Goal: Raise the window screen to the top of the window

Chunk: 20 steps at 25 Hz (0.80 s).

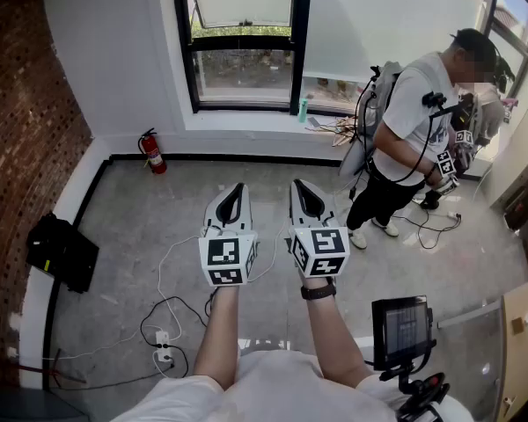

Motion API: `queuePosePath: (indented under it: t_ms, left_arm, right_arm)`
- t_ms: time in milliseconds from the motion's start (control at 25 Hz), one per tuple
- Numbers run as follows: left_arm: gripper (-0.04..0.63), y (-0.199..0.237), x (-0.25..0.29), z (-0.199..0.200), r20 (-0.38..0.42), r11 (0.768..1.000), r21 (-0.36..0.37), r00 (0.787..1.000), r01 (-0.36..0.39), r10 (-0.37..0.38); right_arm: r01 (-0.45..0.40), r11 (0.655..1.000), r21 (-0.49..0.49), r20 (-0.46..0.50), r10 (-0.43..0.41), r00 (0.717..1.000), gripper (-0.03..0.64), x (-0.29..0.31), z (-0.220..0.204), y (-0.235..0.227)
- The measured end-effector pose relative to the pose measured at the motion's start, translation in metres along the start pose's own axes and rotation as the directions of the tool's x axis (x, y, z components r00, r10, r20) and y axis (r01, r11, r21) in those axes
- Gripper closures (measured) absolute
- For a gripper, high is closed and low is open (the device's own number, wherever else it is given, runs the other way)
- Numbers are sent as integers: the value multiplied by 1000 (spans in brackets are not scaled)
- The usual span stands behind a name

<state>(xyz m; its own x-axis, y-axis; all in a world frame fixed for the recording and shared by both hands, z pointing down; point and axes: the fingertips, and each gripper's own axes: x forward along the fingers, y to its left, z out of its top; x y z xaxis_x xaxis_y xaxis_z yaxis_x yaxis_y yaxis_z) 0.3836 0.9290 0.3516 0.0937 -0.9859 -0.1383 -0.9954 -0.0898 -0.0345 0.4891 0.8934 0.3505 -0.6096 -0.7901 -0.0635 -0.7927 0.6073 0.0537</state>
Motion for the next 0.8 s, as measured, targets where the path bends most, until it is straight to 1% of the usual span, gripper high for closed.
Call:
queuePosePath:
  t_ms: [240, 360, 480, 640, 720, 800]
  left_arm:
    - [595, -41, 6, -6, -20, 1000, -14, 999, -26, 25]
    - [595, -71, 11, -10, -15, 1000, -11, 1000, -27, 27]
    - [595, -103, 22, -16, -13, 999, 1, 999, -35, 35]
    - [595, -143, 26, -26, -57, 998, -47, 998, -36, 33]
    - [595, -162, 31, -22, -44, 999, -34, 999, -19, 17]
    - [595, -173, 34, -12, 2, 1000, 9, 1000, -14, 14]
  right_arm:
    - [-4, 1000, 0, 4, 4, 1000, 615, -27, 0, -31]
    - [4, 1000, 0, 15, -4, 1000, 615, -48, 0, -54]
    - [41, 999, 12, 23, -41, 999, 615, -68, -3, -87]
    - [115, 992, 53, 48, -118, 992, 615, -99, -3, -128]
    - [133, 988, 78, 72, -138, 988, 615, -109, 2, -145]
    - [117, 987, 108, 91, -127, 988, 615, -113, 6, -153]
